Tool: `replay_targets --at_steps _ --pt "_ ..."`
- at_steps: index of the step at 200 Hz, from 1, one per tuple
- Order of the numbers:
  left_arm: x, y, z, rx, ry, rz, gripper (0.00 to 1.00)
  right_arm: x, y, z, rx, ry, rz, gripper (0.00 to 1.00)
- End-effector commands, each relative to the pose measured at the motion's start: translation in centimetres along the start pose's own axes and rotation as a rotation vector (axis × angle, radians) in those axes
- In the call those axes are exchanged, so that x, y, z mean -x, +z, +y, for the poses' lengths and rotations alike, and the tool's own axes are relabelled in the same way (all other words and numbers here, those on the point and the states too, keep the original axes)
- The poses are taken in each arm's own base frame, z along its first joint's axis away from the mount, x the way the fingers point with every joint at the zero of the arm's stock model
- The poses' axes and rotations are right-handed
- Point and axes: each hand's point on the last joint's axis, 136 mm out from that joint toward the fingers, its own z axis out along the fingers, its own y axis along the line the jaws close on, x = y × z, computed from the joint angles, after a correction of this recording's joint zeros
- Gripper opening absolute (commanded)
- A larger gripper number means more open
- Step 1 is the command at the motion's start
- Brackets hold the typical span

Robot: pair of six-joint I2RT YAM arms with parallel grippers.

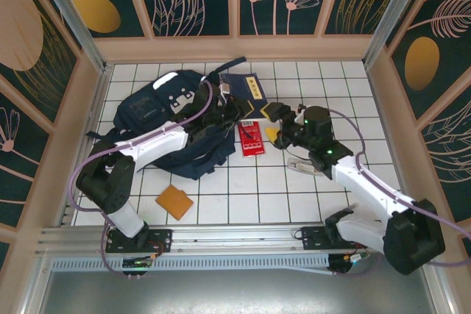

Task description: Pack books, pencil case, and school supplies into a backpack

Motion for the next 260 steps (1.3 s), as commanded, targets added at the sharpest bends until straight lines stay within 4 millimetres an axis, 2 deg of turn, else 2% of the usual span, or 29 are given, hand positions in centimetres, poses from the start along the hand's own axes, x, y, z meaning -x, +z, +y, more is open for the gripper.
replay_targets --at_steps 1,15,33,37,45,53,56,57,69,79,90,107,109,117,120,124,138,148,168,188,202,226,241,244,260 --pt "0.2 -2.9 -6.1 -0.201 -0.032 -0.031 0.0 1.9 1.5 2.8 0.096 0.098 -0.13 0.83" --pt "-0.3 -3.4 -6.2 -0.218 -0.051 -0.022 0.0 2.5 2.5 2.5 0.106 0.126 -0.151 0.81" --pt "-0.6 -3.9 -5.9 -0.218 -0.062 -0.021 0.0 2.5 3.6 3.5 0.18 0.138 -0.141 0.69" --pt "-0.6 -4.0 -5.8 -0.223 -0.068 -0.023 0.0 2.2 3.8 3.9 0.197 0.137 -0.128 0.61" --pt "-0.7 -4.3 -5.7 -0.238 -0.082 -0.024 0.0 2.2 4.1 4.2 0.224 0.14 -0.126 0.36" --pt "-0.7 -4.6 -5.8 -0.248 -0.097 -0.028 0.0 2.1 4.1 4.8 0.256 0.136 -0.127 0.22" --pt "-0.7 -4.7 -5.9 -0.253 -0.098 -0.032 0.03 2.1 4.1 5.0 0.264 0.136 -0.129 0.21" --pt "-0.8 -4.7 -5.4 -0.244 -0.101 -0.033 0.03 2.0 4.1 5.1 0.264 0.136 -0.13 0.2" --pt "-0.7 -5.0 -4.2 -0.209 -0.093 -0.052 0.23 2.1 3.9 5.5 0.269 0.116 -0.145 0.1" --pt "-0.4 -5.4 -3.5 -0.178 -0.061 -0.069 0.32 2.1 3.6 5.7 0.253 0.083 -0.157 0.0" --pt "0.1 -6.1 -2.8 -0.142 0.017 -0.088 0.4 2.5 3.0 6.1 0.25 0.05 -0.181 0.0" --pt "1.4 -7.9 -0.5 0.014 0.181 -0.143 0.5 2.6 1.6 6.9 0.245 -0.047 -0.191 0.0" --pt "1.6 -8.1 -0.2 0.034 0.208 -0.149 0.5 3.4 1.2 7.0 0.245 -0.056 -0.213 0.0" --pt "1.8 -9.0 1.4 0.132 0.335 -0.157 0.55 4.3 0.1 7.4 0.232 -0.105 -0.234 0.0" --pt "2.1 -9.4 0.8 0.148 0.396 -0.163 0.56 4.5 -0.3 7.6 0.229 -0.128 -0.24 0.0" --pt "2.1 -9.8 1.1 0.188 0.469 -0.157 0.58 4.9 -0.9 7.8 0.223 -0.158 -0.249 0.0" --pt "1.2 -10.5 2.9 0.3 0.666 -0.062 0.6 6.5 -3.3 8.8 0.199 -0.265 -0.281 0.0" --pt "0.4 -10.8 5.0 0.389 0.766 0.034 0.6 7.6 -5.2 9.3 0.16 -0.337 -0.312 0.0" --pt "1.8 -11.2 9.3 0.62 0.87 0.1 0.6 9.6 -8.4 9.6 0.082 -0.444 -0.361 0.0" --pt "3.3 -10.4 11.9 0.763 0.945 0.133 0.6 10.1 -10.2 9.5 0.033 -0.505 -0.353 0.0" --pt "2.8 -8.8 12.8 0.767 0.981 0.206 0.62 9.8 -10.9 9.6 0.025 -0.535 -0.341 0.0" --pt "0.6 -5.8 12.7 0.698 1.011 0.291 0.64 8.9 -11.0 9.1 0.016 -0.566 -0.3 0.0" --pt "0.3 -5.2 13.1 0.731 1.032 0.291 0.64 8.6 -10.7 8.6 0.005 -0.571 -0.272 0.0" --pt "0.3 -4.9 14.2 0.759 1.023 0.31 0.64 8.5 -10.6 8.4 0.001 -0.571 -0.266 0.0" --pt "1.4 -5.1 16.2 0.88 0.997 0.286 0.57 8.1 -10.2 7.7 -0.003 -0.564 -0.233 0.0"
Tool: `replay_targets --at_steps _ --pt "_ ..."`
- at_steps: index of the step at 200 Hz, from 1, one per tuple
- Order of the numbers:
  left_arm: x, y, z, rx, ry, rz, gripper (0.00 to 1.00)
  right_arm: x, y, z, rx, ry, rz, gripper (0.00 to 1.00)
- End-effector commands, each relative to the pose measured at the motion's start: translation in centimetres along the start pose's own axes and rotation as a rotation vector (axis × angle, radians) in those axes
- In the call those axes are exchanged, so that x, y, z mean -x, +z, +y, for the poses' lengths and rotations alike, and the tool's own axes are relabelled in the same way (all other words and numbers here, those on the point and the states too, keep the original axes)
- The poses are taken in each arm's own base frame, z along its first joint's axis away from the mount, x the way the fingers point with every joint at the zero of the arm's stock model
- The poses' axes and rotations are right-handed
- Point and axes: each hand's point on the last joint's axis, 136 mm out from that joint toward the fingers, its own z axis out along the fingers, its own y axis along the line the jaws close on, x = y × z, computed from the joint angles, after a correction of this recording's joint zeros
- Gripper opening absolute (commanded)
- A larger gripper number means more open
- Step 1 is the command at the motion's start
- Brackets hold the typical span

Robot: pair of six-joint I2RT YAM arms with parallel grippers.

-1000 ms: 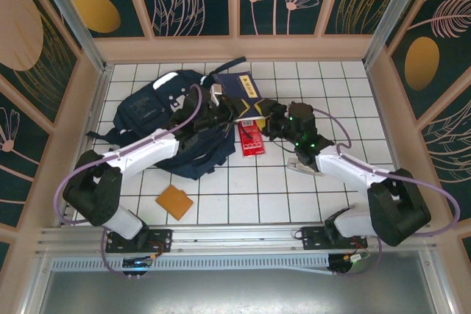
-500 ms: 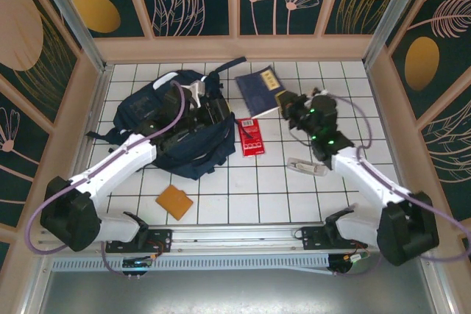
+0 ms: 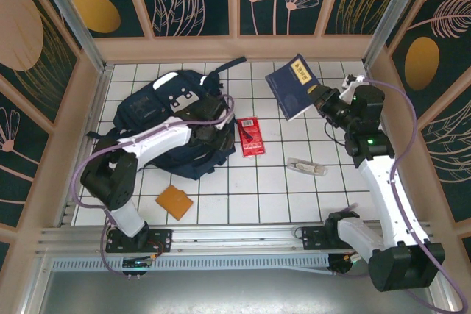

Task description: Pack books, pencil case, and school supplies into a backpack

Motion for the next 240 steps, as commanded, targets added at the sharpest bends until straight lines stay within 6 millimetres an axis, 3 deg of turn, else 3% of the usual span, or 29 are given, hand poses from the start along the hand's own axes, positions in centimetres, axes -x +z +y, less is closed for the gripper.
replay_targets --at_steps 1,22,31,46,63,73,95,125,149,175,208,240 --pt "-0.3 0.9 1.9 0.131 0.023 0.045 0.56 -1.2 -0.2 0.5 0.04 -0.053 0.065 0.0" --pt "-0.9 1.1 3.6 0.234 0.016 0.07 0.23 -2.4 0.0 -0.3 0.038 -0.037 0.116 0.0" --pt "-0.8 0.8 3.9 0.251 0.019 0.066 0.13 -3.1 0.1 -0.9 0.026 -0.027 0.139 0.0" --pt "-0.2 -0.2 4.3 0.28 0.031 0.044 0.0 -4.3 0.3 -2.0 0.004 -0.02 0.191 0.0" --pt "1.2 -2.5 4.7 0.311 0.051 0.004 0.0 -5.7 0.4 -3.3 -0.034 -0.002 0.258 0.0" --pt "2.7 -4.3 5.0 0.341 0.061 -0.038 0.0 -6.6 0.3 -3.8 -0.042 0.011 0.295 0.0" --pt "7.4 -12.0 5.7 0.417 0.054 -0.241 0.0 -9.7 0.2 -3.5 0.029 0.061 0.413 0.0" --pt "12.1 -20.7 6.0 0.476 0.042 -0.517 0.0 -15.0 1.3 0.3 0.209 0.083 0.605 0.0" --pt "14.5 -25.1 4.5 0.391 0.027 -0.684 0.0 -18.2 4.4 3.3 0.282 0.116 0.657 0.0" --pt "15.3 -26.5 3.8 0.363 0.058 -0.738 0.0 -20.8 9.4 6.1 0.318 0.125 0.655 0.0" --pt "15.5 -26.0 2.9 0.309 0.064 -0.729 0.0 -22.5 17.0 6.1 0.279 0.214 0.569 0.0" --pt "15.4 -26.1 2.3 0.263 0.059 -0.747 0.0 -23.0 23.8 3.6 0.219 0.288 0.411 0.0"
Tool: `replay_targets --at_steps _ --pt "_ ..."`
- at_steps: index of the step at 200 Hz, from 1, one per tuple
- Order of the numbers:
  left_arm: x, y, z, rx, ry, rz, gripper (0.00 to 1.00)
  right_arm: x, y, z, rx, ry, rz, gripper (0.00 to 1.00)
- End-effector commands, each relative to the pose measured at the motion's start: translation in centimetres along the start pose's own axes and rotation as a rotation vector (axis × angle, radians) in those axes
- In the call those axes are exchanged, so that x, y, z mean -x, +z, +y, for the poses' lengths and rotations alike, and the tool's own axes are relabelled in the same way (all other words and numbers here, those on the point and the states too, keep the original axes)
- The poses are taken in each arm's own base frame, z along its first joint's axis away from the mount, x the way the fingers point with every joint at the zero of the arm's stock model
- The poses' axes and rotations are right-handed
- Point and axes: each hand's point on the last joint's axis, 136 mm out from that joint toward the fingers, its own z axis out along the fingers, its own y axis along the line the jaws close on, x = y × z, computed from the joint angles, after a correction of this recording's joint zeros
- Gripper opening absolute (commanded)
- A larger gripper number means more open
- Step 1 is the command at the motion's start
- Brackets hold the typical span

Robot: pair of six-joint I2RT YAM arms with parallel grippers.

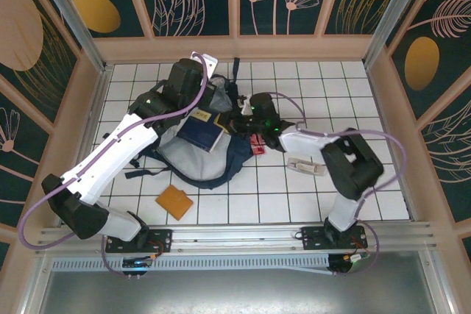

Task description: Pack books, pencil case, and school supplies into a backpack

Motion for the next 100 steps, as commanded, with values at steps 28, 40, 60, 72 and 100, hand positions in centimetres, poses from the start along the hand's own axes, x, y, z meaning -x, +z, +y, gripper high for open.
replay_targets --at_steps 28,40,60,72,100 --pt "4.5 -2.1 0.0 -0.044 -0.073 -0.189 0.0 6.5 6.3 0.5 0.113 0.074 -0.341 0.07" --pt "4.4 -2.1 -0.2 -0.055 -0.074 -0.203 0.0 6.7 8.4 0.9 0.174 0.088 -0.339 0.15" --pt "4.3 -2.1 -0.8 -0.09 -0.059 -0.226 0.0 6.8 11.6 0.8 0.212 0.123 -0.308 0.16" --pt "4.4 -2.3 -1.6 -0.132 -0.028 -0.245 0.0 6.8 13.1 0.8 0.227 0.143 -0.274 0.16" --pt "4.5 -3.0 -3.0 -0.214 0.02 -0.299 0.0 6.8 14.7 -0.3 0.199 0.197 -0.244 0.29"
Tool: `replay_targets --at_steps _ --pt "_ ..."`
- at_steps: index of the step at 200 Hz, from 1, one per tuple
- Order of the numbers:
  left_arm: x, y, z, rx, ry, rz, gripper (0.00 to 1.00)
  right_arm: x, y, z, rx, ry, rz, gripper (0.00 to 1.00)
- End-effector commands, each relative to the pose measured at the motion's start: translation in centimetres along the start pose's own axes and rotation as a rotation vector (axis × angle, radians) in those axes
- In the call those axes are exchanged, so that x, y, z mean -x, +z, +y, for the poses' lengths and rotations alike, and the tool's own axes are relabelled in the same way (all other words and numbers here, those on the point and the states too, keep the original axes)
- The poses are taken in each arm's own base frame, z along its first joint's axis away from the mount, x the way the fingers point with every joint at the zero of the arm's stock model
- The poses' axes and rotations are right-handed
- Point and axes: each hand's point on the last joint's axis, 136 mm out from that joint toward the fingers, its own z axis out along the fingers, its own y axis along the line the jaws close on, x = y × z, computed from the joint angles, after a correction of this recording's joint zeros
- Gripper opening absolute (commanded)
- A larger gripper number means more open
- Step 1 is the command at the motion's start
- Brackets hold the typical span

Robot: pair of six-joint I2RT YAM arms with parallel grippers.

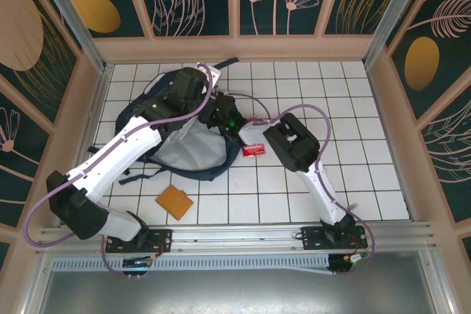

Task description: Pack books, pencil case, and school supplies into a backpack

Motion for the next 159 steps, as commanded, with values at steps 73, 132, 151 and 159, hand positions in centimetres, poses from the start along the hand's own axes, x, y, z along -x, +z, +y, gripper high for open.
replay_targets --at_steps 73,132,151,159 --pt "7.1 -4.1 1.1 0.018 0.034 -0.326 0.0 -3.9 -3.7 3.6 0.027 0.016 0.167 0.02" --pt "7.6 -2.7 1.7 0.029 0.01 -0.314 0.0 -8.8 -5.8 3.9 -0.015 -0.015 0.204 0.1" --pt "7.9 -2.5 1.0 -0.009 0.007 -0.318 0.0 -9.3 -4.9 2.5 -0.019 0.004 0.206 0.03" --pt "8.0 -2.5 0.8 -0.025 0.004 -0.316 0.0 -9.3 -4.5 2.6 0.006 0.006 0.2 0.02"
